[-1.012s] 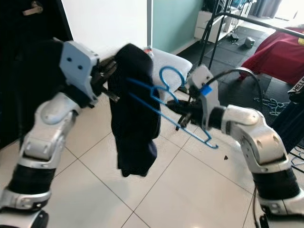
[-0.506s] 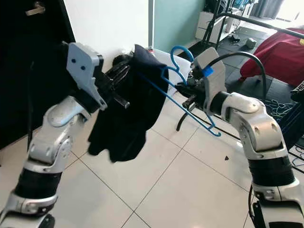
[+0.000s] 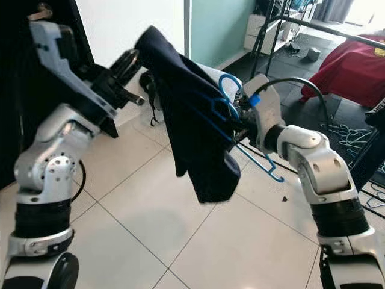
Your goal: Hang hanger
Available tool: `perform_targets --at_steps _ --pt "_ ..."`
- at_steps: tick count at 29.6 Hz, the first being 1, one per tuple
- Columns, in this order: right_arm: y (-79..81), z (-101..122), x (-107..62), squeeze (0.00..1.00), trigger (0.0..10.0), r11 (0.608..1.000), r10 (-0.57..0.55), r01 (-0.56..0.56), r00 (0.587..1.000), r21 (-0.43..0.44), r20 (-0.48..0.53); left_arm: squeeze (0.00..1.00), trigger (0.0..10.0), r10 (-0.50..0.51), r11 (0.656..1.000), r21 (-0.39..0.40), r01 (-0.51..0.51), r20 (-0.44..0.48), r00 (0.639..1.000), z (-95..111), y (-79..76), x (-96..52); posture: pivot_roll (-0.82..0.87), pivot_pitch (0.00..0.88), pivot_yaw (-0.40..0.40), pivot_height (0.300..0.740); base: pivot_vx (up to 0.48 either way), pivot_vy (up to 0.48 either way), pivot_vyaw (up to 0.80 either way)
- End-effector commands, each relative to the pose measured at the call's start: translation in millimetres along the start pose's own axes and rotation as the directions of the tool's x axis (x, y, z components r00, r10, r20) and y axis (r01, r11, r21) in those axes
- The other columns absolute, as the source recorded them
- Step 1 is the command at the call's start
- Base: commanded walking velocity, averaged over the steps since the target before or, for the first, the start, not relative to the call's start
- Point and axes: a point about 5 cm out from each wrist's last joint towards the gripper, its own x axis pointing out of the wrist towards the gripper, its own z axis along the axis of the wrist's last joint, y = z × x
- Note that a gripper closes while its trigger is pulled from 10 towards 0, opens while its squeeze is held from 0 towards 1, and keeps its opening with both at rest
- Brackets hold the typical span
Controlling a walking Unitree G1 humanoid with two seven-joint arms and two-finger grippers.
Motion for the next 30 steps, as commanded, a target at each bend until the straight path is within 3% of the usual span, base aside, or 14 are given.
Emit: perform_targets --at_steps 1,5,6,8,9,10,13,21,23,24,25,26,30 --pt "1.3 15.8 1.3 0.00 10.0 1.000 0.024 -0.025 0.994 0.007 0.108 0.00 0.0 -0.179 0.979 -0.114 0.172 -0.054 0.982 -14.6 -33.5 -1.7 -0.01 0.088 -0.058 0.740 0.000 0.000 0.00" --pt "2.3 18.2 1.8 0.00 10.0 0.999 0.031 -0.033 0.992 0.009 0.126 0.00 0.0 -0.210 0.970 -0.140 0.199 -0.069 0.975 -17.6 -39.4 -2.9 -0.01 0.088 -0.058 0.740 0.000 0.000 0.00" --pt "4.0 24.8 2.5 0.00 10.0 0.999 0.040 -0.044 0.984 0.023 0.174 0.00 0.0 -0.261 0.950 -0.195 0.243 -0.071 0.963 -23.7 -51.9 -3.1 -0.01 0.087 -0.059 0.740 0.000 0.000 0.00" --pt "4.0 24.8 2.5 0.00 10.0 0.999 0.040 -0.044 0.984 0.023 0.174 0.00 0.0 -0.261 0.950 -0.195 0.243 -0.071 0.963 -23.7 -51.9 -3.1 -0.01 0.087 -0.059 0.740 0.000 0.000 0.00" --pt "4.9 30.0 2.9 0.00 10.0 0.998 0.043 -0.051 0.977 0.033 0.210 0.00 0.0 -0.298 0.932 -0.236 0.275 -0.065 0.952 -27.4 -61.6 -3.1 -0.01 0.087 -0.059 0.740 0.000 0.000 0.00" --pt "4.9 30.0 2.9 0.00 10.0 0.998 0.043 -0.051 0.977 0.033 0.210 0.00 0.0 -0.298 0.932 -0.236 0.275 -0.065 0.952 -27.4 -61.6 -3.1 -0.01 0.087 -0.059 0.740 0.000 0.000 0.00" --pt "-2.2 45.0 4.4 0.00 10.0 0.997 -0.017 -0.008 0.948 0.076 0.318 0.00 0.0 -0.374 0.877 -0.343 0.337 -0.047 0.926 -33.5 -78.9 4.1 -0.01 0.086 -0.056 0.740 0.000 0.000 0.00" --pt "-8.6 54.9 8.1 0.00 10.0 0.991 -0.092 0.048 0.920 0.125 0.381 0.00 0.0 -0.388 0.851 -0.401 0.340 -0.041 0.921 -37.1 -88.2 8.1 -0.01 0.086 -0.056 0.740 0.000 0.000 0.00" --pt "-4.4 56.5 11.7 0.00 10.0 0.991 -0.073 0.021 0.913 0.134 0.401 0.00 0.0 -0.374 0.855 -0.407 0.321 -0.054 0.926 -40.7 -89.9 9.0 -0.01 0.085 -0.051 0.740 0.000 0.000 0.00" --pt "8.9 60.2 15.3 0.00 10.0 0.983 0.020 -0.100 0.889 0.153 0.458 0.00 0.0 -0.346 0.870 -0.400 0.288 -0.078 0.935 -46.3 -90.3 9.7 -0.01 0.083 -0.054 0.740 0.000 0.000 0.00" --pt "8.9 60.2 15.3 0.00 10.0 0.983 0.020 -0.100 0.889 0.153 0.458 0.00 0.0 -0.346 0.870 -0.400 0.288 -0.078 0.935 -46.3 -90.3 9.7 -0.01 0.083 -0.054 0.740 0.000 0.000 0.00" --pt "16.4 61.8 14.3 0.00 10.0 0.972 0.086 -0.183 0.866 0.151 0.492 0.00 0.0 -0.331 0.874 -0.399 0.278 -0.069 0.941 -45.2 -89.2 10.6 -0.01 0.083 -0.054 0.740 0.000 0.000 0.00" --pt "21.5 57.6 15.2 0.00 10.0 0.961 0.130 -0.231 0.860 0.149 0.494 0.00 0.0 -0.305 0.877 -0.398 0.269 -0.029 0.952 -37.7 -85.3 13.5 0.00 0.080 -0.057 0.740 0.000 0.000 0.00"
